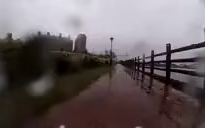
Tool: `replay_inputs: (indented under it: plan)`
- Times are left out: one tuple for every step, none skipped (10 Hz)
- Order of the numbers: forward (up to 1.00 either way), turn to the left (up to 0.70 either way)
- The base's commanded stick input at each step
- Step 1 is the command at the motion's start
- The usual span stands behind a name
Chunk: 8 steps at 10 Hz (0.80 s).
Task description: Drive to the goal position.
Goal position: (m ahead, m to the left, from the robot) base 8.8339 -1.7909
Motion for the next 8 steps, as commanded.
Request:
replay_inputs:
  plan:
    - [1.00, -0.01]
    - [1.00, -0.20]
    - [1.00, -0.39]
    - [1.00, -0.40]
    - [1.00, -0.40]
    - [1.00, -0.40]
    - [1.00, -0.40]
    - [1.00, -0.36]
